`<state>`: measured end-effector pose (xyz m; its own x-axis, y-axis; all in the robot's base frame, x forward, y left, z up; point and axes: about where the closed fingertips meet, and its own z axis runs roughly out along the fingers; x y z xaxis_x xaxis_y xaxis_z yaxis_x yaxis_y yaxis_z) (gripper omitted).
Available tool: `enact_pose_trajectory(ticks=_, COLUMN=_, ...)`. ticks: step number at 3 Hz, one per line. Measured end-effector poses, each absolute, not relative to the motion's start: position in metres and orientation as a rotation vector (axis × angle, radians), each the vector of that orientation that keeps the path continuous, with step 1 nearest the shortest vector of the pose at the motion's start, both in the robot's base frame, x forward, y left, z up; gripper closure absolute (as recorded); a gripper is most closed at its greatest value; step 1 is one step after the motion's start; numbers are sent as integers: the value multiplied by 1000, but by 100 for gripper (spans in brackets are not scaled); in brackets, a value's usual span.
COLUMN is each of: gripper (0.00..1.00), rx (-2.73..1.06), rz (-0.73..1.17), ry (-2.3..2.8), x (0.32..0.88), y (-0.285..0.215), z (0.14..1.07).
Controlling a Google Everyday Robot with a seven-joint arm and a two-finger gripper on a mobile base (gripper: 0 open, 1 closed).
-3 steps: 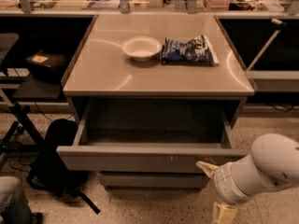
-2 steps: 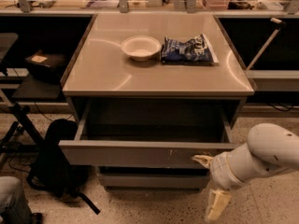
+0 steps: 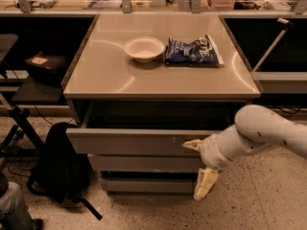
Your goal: Close top drawer
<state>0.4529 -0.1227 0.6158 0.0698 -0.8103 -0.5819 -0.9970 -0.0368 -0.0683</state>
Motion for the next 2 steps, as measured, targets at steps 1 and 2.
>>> enact_pose_trajectory(ticks=1, gripper=0, rx=-1874, rz=556, ry=1745, x=519, y=-83, z=627)
enact_pose_trajectory(ticks=2, gripper=0, rx=-1874, rz=556, ry=1745, x=519, y=-83, z=627)
